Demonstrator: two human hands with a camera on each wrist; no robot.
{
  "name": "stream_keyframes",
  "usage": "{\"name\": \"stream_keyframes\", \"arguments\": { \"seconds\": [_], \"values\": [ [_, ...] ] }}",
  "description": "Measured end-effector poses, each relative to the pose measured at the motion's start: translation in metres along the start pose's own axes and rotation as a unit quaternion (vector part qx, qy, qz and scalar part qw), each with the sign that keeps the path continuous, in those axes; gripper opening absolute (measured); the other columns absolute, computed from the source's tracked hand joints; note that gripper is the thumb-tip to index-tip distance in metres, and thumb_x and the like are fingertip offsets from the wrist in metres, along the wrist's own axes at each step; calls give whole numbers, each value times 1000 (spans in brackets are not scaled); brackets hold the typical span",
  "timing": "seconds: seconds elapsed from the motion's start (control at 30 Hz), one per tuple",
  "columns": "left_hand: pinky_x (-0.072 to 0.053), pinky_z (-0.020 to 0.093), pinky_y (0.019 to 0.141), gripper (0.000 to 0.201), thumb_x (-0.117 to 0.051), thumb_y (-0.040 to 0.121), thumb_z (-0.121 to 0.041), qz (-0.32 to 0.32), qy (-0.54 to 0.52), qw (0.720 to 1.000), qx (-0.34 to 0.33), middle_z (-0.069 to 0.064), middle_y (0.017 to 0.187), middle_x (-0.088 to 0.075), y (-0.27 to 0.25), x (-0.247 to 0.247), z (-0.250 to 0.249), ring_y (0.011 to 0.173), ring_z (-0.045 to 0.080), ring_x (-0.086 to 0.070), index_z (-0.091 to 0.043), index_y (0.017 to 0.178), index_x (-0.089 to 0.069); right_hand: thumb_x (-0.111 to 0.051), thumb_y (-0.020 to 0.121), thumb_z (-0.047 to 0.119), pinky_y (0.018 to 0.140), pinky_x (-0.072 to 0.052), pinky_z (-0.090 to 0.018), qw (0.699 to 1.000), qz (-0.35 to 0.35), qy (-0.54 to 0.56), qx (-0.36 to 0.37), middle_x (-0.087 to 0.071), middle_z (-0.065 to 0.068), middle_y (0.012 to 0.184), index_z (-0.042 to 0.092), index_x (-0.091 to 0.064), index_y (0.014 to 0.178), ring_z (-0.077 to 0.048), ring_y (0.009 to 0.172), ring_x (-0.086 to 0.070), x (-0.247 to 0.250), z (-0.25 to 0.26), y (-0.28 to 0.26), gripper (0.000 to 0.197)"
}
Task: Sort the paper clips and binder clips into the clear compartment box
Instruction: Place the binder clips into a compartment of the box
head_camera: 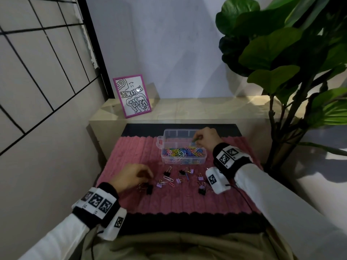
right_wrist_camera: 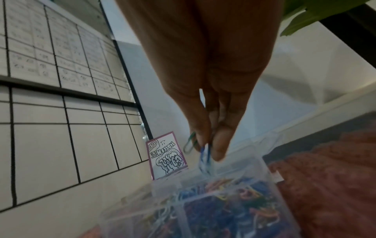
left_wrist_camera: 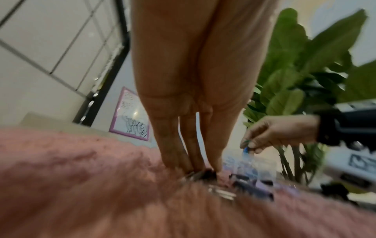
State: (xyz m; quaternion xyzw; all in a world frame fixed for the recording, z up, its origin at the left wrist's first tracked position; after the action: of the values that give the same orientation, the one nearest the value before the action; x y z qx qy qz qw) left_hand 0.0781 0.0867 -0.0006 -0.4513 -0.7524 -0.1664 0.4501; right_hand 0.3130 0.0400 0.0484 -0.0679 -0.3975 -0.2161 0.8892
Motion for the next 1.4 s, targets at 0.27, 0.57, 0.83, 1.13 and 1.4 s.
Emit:
{"name": "stream_keyframes", "arguments": {
  "seconds": [0.27,0.57,0.83,1.13,1.4],
  "values": [
    [-44,24,89,20,-59,84,-17,-25,104,987,-124,2,108,-62,11,-32,-60,101,18,-58,-17,105,-63,-50,88,-1,93,-49,-41,986,50,-121,108,-69,-15,104,4,-67,100,-23,89,-63,-15,25,-27,22],
    [-44,34,88,36,-65,77,-13,7,146,987,-61,9,120,-55,30,-46,-62,108,28,-55,-11,112,-58,-54,85,1,78,-52,-31,966,143,-135,166,-71,-12,95,6,-67,96,-23,87,-65,-46,55,-74,17],
    [-42,20,76,16,-66,77,-9,79,120,989,-44,10,96,-69,39,-39,-61,85,14,-63,-3,92,-67,-57,85,3,71,-42,-17,977,147,-109,111,-69,-10,98,6,-66,97,-16,83,-62,-30,26,-75,16],
    [-36,0,62,19,-76,70,-13,47,-59,997,-5,-24,60,-64,25,10,-32,63,-12,-56,-28,66,-63,-58,83,0,61,-40,0,984,134,-59,98,-68,-5,84,8,-67,92,-12,77,-63,-24,1,-89,16],
    [-38,11,68,6,-70,75,-11,102,143,979,-101,1,91,-61,23,-28,-64,73,0,-50,-6,78,-67,-55,82,-2,77,-55,-36,980,141,-66,123,-71,-10,86,9,-66,91,-21,79,-67,-49,10,-103,18]
  ]
}}
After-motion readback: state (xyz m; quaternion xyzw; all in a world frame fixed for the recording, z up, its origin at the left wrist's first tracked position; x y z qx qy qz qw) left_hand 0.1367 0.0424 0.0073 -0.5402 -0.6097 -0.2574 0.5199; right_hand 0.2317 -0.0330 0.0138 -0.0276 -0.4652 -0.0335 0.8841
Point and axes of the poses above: each hand's wrist, its own y-axis towards the middle knuckle, its own x-axis out of the back of the hand, z = x × y, the point moved 9 cm from there along y, towards the middle knuckle
